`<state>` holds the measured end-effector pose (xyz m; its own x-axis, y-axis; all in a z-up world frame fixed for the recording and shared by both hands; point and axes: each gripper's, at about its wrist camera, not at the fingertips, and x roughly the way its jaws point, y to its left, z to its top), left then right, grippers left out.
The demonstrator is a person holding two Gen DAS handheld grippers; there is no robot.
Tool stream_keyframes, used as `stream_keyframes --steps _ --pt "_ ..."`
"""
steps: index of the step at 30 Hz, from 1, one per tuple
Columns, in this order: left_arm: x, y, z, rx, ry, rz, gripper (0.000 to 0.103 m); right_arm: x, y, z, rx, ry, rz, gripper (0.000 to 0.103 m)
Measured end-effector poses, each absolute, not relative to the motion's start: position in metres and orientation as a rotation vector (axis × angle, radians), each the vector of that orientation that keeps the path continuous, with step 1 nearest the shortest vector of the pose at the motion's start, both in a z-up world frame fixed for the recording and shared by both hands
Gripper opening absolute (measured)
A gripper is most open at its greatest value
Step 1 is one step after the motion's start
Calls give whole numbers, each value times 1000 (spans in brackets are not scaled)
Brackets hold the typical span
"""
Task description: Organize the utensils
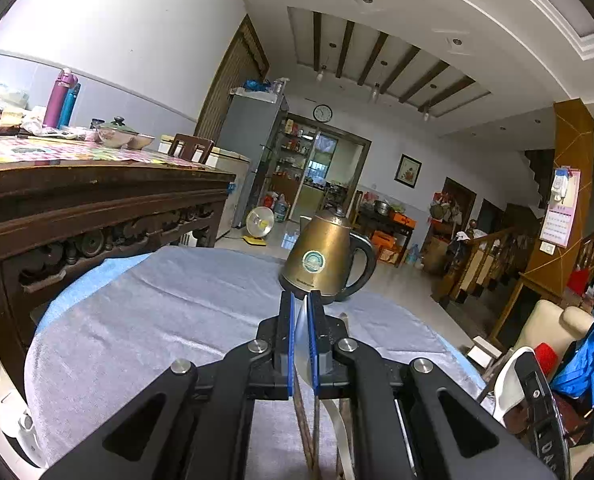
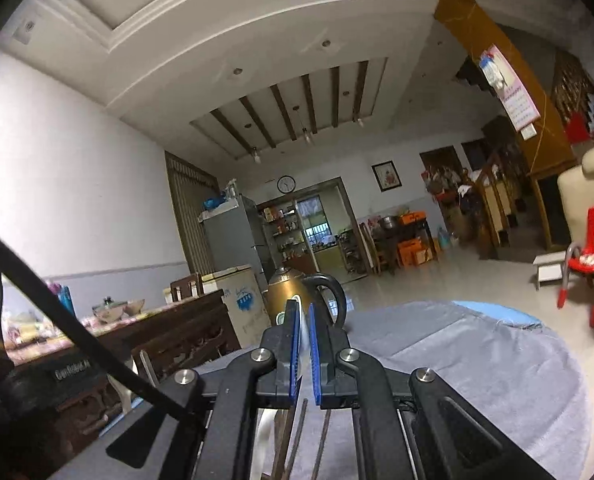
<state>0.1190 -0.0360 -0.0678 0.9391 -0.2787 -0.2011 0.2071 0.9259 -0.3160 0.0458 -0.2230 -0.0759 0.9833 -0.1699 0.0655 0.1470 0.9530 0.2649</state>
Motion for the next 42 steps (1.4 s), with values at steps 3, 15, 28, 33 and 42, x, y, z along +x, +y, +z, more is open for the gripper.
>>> stream_keyframes --steps 3,15,28,33,42 --pt "119 -37 -70 -297 249 -248 6 48 -216 -80 225 -90 -164 6" --pt "114 -49 -80 -269 236 -232 6 54 -193 -94 103 -63 -145 6" --pt "111 -50 -80 -263 246 -237 6 40 -200 -100 94 21 -83 6" --pt "109 -52 -81 -265 234 -205 6 30 -200 -103 89 40 -71 6" --pt "108 -64 -92 -212 245 -207 6 21 -203 -103 88 56 -64 6"
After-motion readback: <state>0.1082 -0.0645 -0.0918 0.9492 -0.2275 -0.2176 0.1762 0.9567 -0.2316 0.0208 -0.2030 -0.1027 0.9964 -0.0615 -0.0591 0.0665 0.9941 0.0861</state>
